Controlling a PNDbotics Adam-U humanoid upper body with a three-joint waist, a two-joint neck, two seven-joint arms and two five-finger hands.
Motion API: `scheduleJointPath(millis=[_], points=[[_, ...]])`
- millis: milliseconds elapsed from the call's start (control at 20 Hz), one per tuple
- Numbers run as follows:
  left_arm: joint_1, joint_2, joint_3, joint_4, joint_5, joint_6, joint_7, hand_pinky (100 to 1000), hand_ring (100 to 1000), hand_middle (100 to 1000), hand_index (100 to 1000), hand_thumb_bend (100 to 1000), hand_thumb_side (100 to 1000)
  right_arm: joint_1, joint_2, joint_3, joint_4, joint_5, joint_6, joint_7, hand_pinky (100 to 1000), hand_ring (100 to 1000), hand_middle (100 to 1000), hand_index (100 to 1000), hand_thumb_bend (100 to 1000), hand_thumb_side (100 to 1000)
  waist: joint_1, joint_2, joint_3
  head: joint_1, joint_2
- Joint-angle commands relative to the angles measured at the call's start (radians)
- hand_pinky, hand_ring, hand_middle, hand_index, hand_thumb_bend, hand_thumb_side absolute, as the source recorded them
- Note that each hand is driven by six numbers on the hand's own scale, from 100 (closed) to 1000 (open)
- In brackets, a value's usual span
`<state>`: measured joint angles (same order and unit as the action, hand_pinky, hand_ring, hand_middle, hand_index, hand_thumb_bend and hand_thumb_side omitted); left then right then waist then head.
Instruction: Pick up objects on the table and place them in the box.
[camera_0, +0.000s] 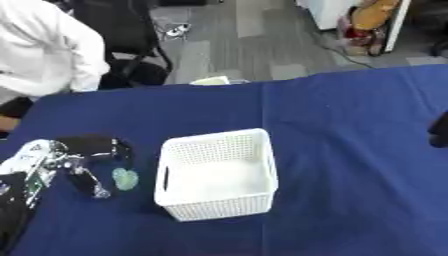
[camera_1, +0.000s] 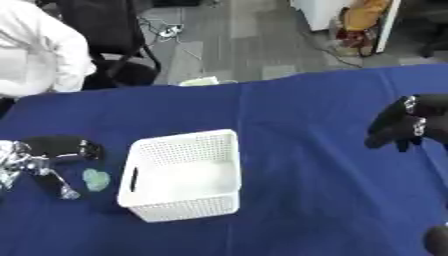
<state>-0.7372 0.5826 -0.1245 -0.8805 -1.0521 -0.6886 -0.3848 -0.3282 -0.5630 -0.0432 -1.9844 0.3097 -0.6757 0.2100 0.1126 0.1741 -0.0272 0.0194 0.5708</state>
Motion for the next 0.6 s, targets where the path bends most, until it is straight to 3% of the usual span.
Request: scheduleJointPath(millis=[50,200,400,450,500,550,600], points=[[-0.026,0.021,0.007,0.002,-0.014,0.004,-0.008,357,512,718,717,938,148,-0.015,-0.02,-0.007,-0.016,-0.006,0.0,0.003,100,247,509,595,732,1000,-0.004,-0.014,0.0,0.012,-0.007],[-0.028,0.022,0.003,0.009,-0.023,0.01,-0.022,358,502,694,683,936,142,-0.015,-0.02,-0.007,-0.016,-0.007,0.0,0.004,100,247,509,595,734,1000,-0.003,-0.015,0.0,0.012,-0.007],[-0.03,0.02,0.0,0.016,-0.028,0.008,-0.034,248,404,558,539,835,121,-0.015,-0.021,-0.007,-0.016,-0.007,0.0,0.005,100,247,509,595,731,1000,-0.003,-0.015,0.0,0.012,-0.006],[-0.029,0.018,0.001,0.017,-0.023,0.005,-0.027,178,357,483,464,650,134,-0.015,-0.021,-0.008,-0.016,-0.007,0.0,0.005,100,247,509,595,731,1000,-0.003,-0.015,0.0,0.012,-0.006],[-0.027,0.017,0.002,0.019,-0.018,0.002,-0.017,156,344,458,433,567,142,-0.015,-0.021,-0.008,-0.016,-0.007,0.001,0.004,100,247,509,595,731,1000,-0.004,-0.015,-0.001,0.012,-0.007],[-0.025,0.015,0.003,0.023,-0.012,0.002,-0.006,111,302,415,388,324,147,-0.015,-0.02,-0.008,-0.016,-0.007,0.001,0.004,100,247,509,595,730,1000,-0.004,-0.015,-0.001,0.012,-0.007],[-0.023,0.014,0.003,0.026,-0.006,0.001,0.007,100,269,379,341,221,136,-0.015,-0.02,-0.008,-0.016,-0.007,0.001,0.004,100,247,509,595,729,1000,-0.004,-0.016,-0.001,0.012,-0.006]])
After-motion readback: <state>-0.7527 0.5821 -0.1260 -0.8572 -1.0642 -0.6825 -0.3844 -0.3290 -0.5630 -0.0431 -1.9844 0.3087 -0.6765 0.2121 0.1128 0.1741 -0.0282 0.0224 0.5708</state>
